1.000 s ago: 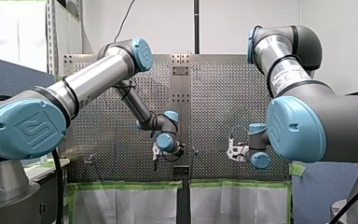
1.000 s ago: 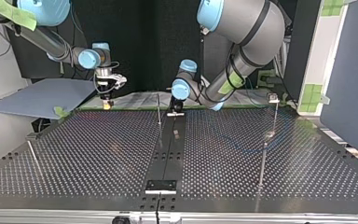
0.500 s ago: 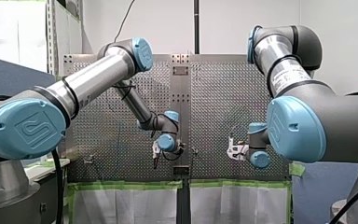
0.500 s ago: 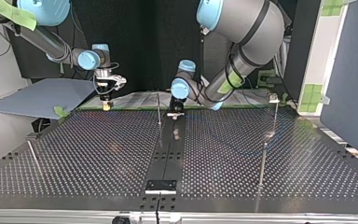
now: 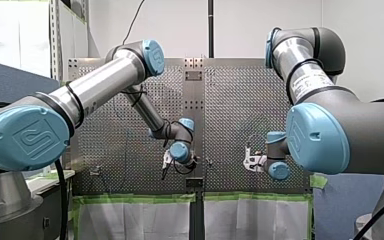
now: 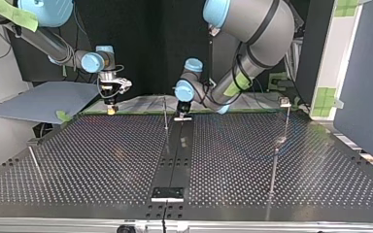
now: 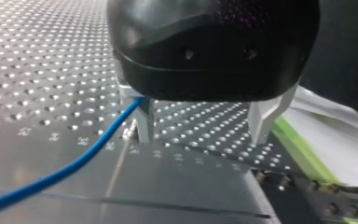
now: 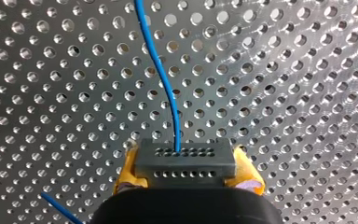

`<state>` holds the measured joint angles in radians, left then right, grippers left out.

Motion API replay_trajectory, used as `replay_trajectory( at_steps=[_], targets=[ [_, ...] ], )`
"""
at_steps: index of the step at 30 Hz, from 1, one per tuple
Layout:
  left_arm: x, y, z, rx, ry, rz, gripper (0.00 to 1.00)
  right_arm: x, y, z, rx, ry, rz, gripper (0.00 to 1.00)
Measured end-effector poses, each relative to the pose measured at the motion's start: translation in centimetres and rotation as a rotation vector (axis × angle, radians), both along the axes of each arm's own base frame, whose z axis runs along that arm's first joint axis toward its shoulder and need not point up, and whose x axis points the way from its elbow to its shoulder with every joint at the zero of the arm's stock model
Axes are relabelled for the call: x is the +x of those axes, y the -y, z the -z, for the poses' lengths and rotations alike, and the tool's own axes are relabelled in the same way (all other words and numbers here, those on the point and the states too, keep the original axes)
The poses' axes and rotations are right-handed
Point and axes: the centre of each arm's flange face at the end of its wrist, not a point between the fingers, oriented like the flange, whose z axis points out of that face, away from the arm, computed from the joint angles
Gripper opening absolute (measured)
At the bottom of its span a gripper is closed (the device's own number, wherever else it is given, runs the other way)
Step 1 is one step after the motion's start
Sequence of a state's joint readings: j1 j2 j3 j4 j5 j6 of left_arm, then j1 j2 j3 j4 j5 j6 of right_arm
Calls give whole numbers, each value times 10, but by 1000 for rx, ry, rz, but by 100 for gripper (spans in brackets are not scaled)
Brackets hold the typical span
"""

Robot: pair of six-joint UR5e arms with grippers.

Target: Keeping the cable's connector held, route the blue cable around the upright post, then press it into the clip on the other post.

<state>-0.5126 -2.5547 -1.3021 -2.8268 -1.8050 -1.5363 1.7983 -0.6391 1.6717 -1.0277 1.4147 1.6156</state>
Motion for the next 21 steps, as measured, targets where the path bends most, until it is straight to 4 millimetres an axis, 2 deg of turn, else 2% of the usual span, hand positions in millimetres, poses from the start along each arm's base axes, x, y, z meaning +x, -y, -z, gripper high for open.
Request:
replay_trajectory(
  at_steps=[5,15,21],
  targets=[
    [-11,9,-11,37,-10,9,100,0,-1,1,9,-3,0,0],
    [-40,28,-50,24,-13,47,100,0,0,0,11,-3,1,0],
    [-64,27,-47,43,-47,61,100,-1,1,0,13,-4,2,0]
  ],
)
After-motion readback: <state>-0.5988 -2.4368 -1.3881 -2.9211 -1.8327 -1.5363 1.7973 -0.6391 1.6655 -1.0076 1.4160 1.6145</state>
